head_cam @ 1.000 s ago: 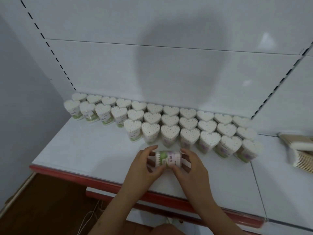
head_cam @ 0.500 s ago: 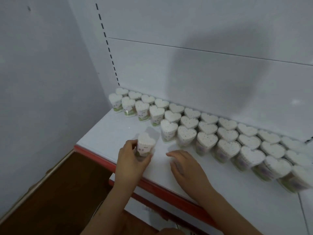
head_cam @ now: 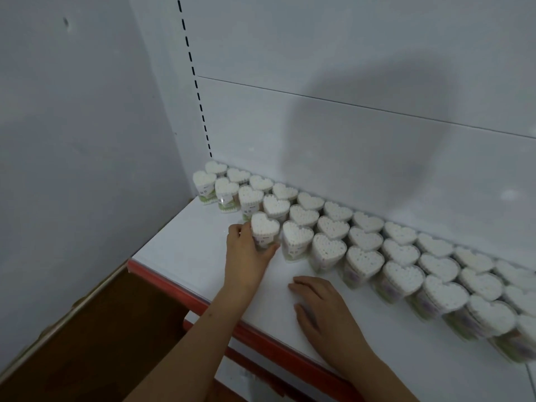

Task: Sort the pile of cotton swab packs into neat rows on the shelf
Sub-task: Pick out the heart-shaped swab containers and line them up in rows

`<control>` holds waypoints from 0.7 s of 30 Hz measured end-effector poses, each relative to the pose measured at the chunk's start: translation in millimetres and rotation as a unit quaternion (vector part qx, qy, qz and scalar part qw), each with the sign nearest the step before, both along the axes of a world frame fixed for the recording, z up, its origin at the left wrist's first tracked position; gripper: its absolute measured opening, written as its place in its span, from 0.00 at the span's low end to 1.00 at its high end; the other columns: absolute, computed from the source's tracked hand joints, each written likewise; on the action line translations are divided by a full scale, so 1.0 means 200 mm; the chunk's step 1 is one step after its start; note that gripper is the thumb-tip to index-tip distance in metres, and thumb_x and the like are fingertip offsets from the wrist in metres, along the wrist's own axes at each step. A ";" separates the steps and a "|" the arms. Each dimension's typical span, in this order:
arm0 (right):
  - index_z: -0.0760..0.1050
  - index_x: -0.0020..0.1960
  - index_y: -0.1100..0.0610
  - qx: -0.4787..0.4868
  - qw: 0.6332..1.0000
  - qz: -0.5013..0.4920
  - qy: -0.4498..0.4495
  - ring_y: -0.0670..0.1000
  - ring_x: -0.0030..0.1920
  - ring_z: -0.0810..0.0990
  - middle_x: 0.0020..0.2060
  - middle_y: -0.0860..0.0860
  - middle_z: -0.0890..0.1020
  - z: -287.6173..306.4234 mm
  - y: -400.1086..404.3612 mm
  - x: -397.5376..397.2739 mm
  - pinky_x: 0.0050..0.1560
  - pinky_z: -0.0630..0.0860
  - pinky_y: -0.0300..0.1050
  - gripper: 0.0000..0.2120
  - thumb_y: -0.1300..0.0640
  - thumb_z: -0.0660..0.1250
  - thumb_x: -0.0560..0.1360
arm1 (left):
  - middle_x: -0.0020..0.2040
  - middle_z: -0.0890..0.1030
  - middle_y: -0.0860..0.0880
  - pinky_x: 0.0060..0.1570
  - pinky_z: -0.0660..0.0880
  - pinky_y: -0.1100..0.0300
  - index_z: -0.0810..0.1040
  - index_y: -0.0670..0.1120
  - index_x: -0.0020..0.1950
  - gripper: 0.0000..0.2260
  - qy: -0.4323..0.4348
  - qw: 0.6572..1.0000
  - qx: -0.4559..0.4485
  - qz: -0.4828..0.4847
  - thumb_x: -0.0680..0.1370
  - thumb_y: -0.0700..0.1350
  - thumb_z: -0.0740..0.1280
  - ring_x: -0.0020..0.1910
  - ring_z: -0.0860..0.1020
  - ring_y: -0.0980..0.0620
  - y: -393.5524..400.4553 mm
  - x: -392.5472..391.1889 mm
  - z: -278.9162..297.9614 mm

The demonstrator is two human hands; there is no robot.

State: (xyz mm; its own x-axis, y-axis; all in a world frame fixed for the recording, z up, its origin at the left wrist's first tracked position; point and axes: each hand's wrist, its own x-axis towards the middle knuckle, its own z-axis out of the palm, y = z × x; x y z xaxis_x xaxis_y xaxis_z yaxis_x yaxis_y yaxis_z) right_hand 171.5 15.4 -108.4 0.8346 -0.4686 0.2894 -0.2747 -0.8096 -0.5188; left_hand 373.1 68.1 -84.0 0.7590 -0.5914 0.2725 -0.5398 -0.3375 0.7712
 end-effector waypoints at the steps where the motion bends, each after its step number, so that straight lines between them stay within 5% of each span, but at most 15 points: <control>1: 0.75 0.67 0.49 -0.001 1.000 -0.001 -0.001 0.40 0.68 0.68 0.66 0.42 0.74 0.00 0.00 0.00 0.69 0.64 0.37 0.19 0.50 0.59 0.78 | 0.57 0.71 0.45 0.60 0.71 0.57 0.73 0.42 0.69 0.30 0.001 1.000 -0.003 -0.004 0.71 0.48 0.79 0.58 0.73 0.46 -0.01 0.01 0.00; 6: 0.75 0.67 0.49 0.000 1.000 -0.003 0.005 0.41 0.67 0.68 0.66 0.41 0.73 0.00 0.00 0.01 0.70 0.64 0.36 0.18 0.52 0.60 0.78 | 0.56 0.72 0.45 0.54 0.74 0.55 0.73 0.42 0.69 0.31 -0.004 1.000 -0.003 0.004 0.70 0.50 0.79 0.55 0.74 0.46 -0.05 0.02 0.00; 12: 0.75 0.67 0.50 0.004 1.000 -0.003 0.007 0.41 0.68 0.68 0.66 0.41 0.73 0.01 0.00 0.00 0.69 0.63 0.36 0.18 0.52 0.59 0.78 | 0.57 0.68 0.50 0.49 0.69 0.64 0.68 0.48 0.74 0.34 0.041 0.999 -0.012 -0.022 0.71 0.46 0.78 0.49 0.71 0.58 -0.03 0.00 0.04; 21: 0.75 0.67 0.50 0.012 1.000 -0.001 -0.003 0.41 0.67 0.68 0.66 0.43 0.74 0.02 0.00 0.01 0.70 0.67 0.40 0.18 0.52 0.61 0.78 | 0.61 0.67 0.46 0.56 0.76 0.56 0.67 0.46 0.75 0.33 0.066 0.996 0.027 -0.052 0.72 0.42 0.76 0.56 0.75 0.48 -0.01 0.04 0.05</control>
State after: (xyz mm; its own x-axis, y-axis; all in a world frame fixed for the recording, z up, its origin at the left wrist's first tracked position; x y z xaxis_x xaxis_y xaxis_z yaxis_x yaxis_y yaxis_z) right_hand 172.7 16.3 -104.7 0.8323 -0.4769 0.2825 -0.2730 -0.7962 -0.5400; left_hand 381.7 66.8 -74.7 0.7206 -0.6791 0.1400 -0.4690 -0.3286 0.8198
